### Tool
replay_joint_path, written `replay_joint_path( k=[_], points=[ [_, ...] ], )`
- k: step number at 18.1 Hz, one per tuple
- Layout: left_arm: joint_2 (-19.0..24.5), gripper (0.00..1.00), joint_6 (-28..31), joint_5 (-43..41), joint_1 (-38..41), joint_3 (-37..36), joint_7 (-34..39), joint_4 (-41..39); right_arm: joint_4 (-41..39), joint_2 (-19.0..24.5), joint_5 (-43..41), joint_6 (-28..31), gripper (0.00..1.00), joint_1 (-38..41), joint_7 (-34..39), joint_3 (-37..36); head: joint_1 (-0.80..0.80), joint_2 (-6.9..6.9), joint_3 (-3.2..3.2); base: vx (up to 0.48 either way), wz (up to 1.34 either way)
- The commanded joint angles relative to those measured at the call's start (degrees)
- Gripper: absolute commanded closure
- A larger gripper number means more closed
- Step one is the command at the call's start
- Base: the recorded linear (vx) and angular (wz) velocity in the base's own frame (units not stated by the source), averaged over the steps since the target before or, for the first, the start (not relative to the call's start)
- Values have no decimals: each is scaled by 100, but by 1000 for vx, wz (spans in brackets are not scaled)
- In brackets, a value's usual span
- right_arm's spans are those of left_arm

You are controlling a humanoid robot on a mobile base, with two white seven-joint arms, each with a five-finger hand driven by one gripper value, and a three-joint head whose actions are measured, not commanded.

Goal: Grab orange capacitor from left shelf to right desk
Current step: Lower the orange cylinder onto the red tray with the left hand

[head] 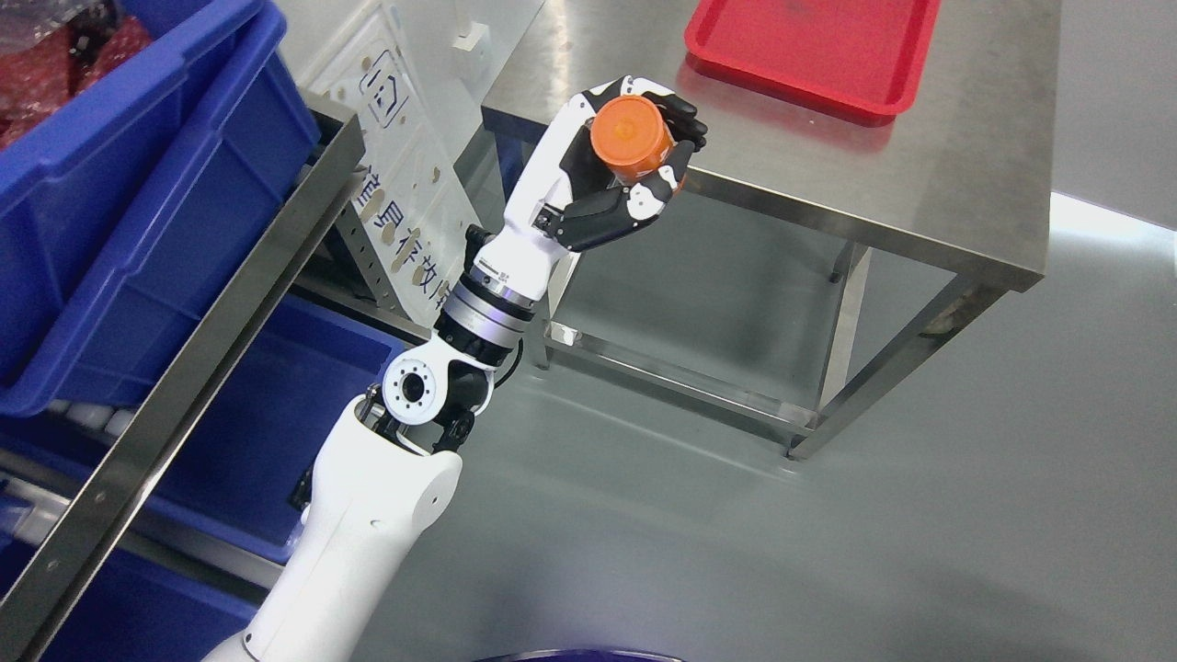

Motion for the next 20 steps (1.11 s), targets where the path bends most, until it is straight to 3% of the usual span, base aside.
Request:
replay_joint_path(
  k=[1, 8, 12, 20],
  points=[
    [100, 93, 475, -128, -788, -468, 5, 673, -132, -100, 0, 19, 0, 194, 1, -62, 0, 0, 0, 218, -284],
    [100, 93, 617, -251, -2334, -556, 22, 2543, -132, -100, 0, 19, 0, 194, 1, -70, 0, 0, 0, 185, -262],
    [100, 93, 617, -190, -2933, -1073, 22, 3740, -132, -100, 0, 19, 0, 194, 1, -62, 0, 0, 0, 154, -157],
    [100, 93, 626, 723, -3215, -1286, 22, 4937, -132, -100, 0, 19, 0, 194, 1, -62, 0, 0, 0, 125, -104]
  ],
)
